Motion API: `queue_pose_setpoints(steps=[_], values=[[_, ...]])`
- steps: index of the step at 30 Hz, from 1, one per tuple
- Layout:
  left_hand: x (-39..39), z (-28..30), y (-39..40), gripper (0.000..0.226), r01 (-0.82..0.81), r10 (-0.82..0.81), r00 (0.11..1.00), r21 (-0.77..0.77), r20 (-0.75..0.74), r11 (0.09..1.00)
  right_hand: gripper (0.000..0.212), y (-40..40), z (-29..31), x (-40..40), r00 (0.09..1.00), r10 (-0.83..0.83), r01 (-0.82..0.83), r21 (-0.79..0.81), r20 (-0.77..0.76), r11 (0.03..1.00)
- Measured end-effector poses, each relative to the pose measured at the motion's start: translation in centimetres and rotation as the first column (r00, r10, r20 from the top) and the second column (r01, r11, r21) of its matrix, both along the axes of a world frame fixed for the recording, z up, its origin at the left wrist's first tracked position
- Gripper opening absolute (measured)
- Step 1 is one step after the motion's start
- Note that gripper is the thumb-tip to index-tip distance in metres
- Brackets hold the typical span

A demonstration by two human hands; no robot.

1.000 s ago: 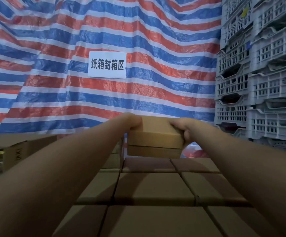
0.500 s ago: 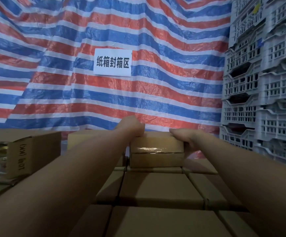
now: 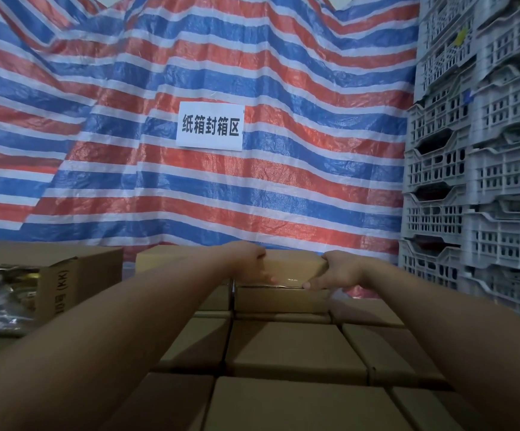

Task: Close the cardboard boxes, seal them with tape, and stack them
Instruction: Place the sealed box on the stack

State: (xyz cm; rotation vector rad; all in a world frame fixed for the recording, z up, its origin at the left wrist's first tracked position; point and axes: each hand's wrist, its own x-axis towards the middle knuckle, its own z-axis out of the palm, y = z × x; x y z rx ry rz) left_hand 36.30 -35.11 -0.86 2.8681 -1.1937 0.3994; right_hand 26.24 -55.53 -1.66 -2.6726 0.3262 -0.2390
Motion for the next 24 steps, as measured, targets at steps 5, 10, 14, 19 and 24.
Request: queue_pose_setpoints(steps=[5, 10, 14, 19, 24], values=[[-0.3, -0.3, 0.7, 0.076, 0.003, -0.002, 0.998, -0.006, 0.061, 1.0, 0.065, 0.4, -0.4, -0.4, 0.997, 0.036, -0.028, -0.114, 0.068, 0.993], [-1.3, -0.4, 2.5, 0.075, -0.049, 0.05, 0.985, -0.005, 0.165, 0.999, 0.082, 0.7, 0.0, -2.2, 0.994, -0.055, 0.074, -0.225, 0.09, 0.972], [-4.1, 1.1, 5.7, 0.061, -0.035, 0.053, 0.968, -0.08, 0.245, 0.996, 0.08, 2.1, 2.2, -5.6, 0.984, -0.134, 0.175, -0.457, 0.12, 0.872], [-9.5, 3.9, 10.4, 0.032, 0.003, 0.045, 0.962, -0.174, 0.27, 0.985, 0.028, 6.7, 4.8, -11.0, 0.954, -0.103, 0.267, -0.645, 0.28, 0.716], [-18.7, 5.2, 17.3, 0.036, 0.03, 0.045, 0.939, -0.212, 0.341, 0.977, 0.029, 14.7, 4.9, -19.1, 0.924, 0.015, 0.265, -0.67, 0.381, 0.694]])
